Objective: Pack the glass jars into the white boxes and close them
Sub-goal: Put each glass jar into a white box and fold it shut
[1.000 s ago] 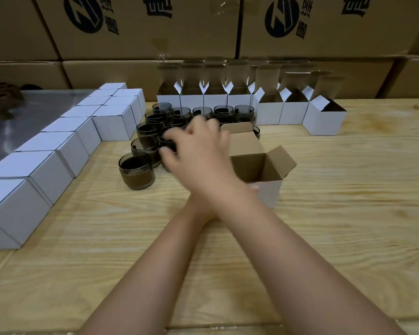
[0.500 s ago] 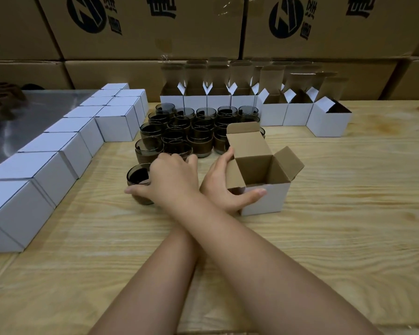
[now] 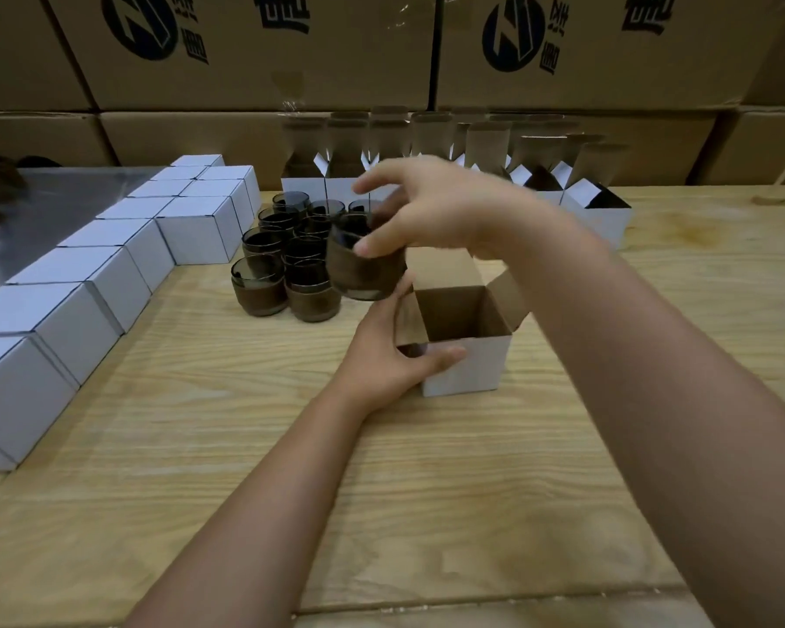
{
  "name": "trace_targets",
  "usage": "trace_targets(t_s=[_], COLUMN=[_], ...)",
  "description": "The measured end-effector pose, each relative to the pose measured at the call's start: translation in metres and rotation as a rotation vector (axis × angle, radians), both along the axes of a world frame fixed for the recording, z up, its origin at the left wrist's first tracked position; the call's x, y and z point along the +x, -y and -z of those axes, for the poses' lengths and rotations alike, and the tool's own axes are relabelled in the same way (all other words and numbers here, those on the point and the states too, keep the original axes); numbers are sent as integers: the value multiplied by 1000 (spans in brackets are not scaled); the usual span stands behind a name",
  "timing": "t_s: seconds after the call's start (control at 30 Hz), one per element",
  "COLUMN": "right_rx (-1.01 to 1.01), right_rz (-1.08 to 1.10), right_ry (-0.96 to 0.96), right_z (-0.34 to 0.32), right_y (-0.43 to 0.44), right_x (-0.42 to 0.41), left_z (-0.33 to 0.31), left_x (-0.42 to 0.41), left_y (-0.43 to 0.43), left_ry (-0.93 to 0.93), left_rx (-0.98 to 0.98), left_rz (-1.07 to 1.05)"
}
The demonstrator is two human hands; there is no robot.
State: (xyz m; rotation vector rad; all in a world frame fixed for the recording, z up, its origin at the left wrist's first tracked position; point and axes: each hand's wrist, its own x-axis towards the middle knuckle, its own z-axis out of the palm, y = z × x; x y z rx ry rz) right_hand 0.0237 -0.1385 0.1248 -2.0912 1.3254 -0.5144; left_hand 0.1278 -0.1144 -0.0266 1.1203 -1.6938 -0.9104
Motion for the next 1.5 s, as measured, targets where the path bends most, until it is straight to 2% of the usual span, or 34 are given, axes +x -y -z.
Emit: trace_targets(t_s=[0.17, 0.3, 0.5, 0.67, 0.83, 1.03, 1.1, 1.13, 1.17, 1.27, 1.3, 1.33, 1.4, 1.5], right_rx=[20, 55, 122, 73, 128, 150, 91, 8, -118, -514, -546, -505, -299, 133], right_rz=[53, 73, 82, 52, 32, -9, -11, 2, 32, 227, 331, 445, 624, 525], right_ry=[-173, -218, -308, -505, -597, -610, -566, -494, -343, 446, 707, 911, 1128, 1283], right_z=[-5, 6, 27, 36, 36, 31, 33, 36, 42, 69, 82, 95, 121, 144], right_y=[0, -4, -7, -9, -4, -2, -3, -4, -6, -15, -17, -18, -21, -22], right_x=[-48, -64, -58, -45, -38, -41, -49, -54, -58, -69, -73, -76, -77, -69], left_z=[5, 4, 1, 2, 2, 2, 2, 2, 2, 2, 2, 2, 3, 3], left_x=[2, 2, 2, 2, 2, 2, 2, 1, 1, 2, 2, 2, 2, 2], left_y=[7, 5, 3, 4, 5, 5, 4, 5, 5, 5, 5, 4, 4, 5], left_ry=[-3, 1, 40, 76, 88, 82, 82, 83, 79, 54, 52, 50, 48, 44], left_rx=[-23, -16, 9, -13, -15, -16, -24, -29, -31, -33, -33, -32, -33, -45], left_rz=[3, -2, -26, -38, -40, -37, -36, -36, -36, -26, -24, -22, -16, -8])
